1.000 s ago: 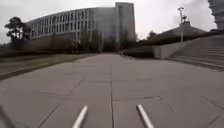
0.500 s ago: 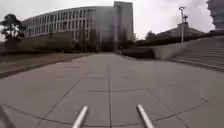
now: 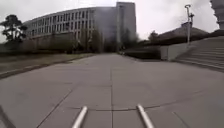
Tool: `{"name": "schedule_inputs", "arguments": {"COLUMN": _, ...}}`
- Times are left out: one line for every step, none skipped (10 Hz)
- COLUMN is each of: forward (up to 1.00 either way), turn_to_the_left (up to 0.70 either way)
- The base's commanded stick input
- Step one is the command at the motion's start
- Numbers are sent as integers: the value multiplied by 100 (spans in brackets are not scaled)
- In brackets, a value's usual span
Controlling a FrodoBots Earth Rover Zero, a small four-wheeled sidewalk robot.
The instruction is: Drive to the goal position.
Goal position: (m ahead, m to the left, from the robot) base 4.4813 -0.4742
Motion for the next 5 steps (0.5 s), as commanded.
{"name": "schedule_inputs", "arguments": {"forward": 100, "turn_to_the_left": -9}}
{"name": "schedule_inputs", "arguments": {"forward": 100, "turn_to_the_left": 0}}
{"name": "schedule_inputs", "arguments": {"forward": 100, "turn_to_the_left": 0}}
{"name": "schedule_inputs", "arguments": {"forward": 100, "turn_to_the_left": 0}}
{"name": "schedule_inputs", "arguments": {"forward": 100, "turn_to_the_left": 0}}
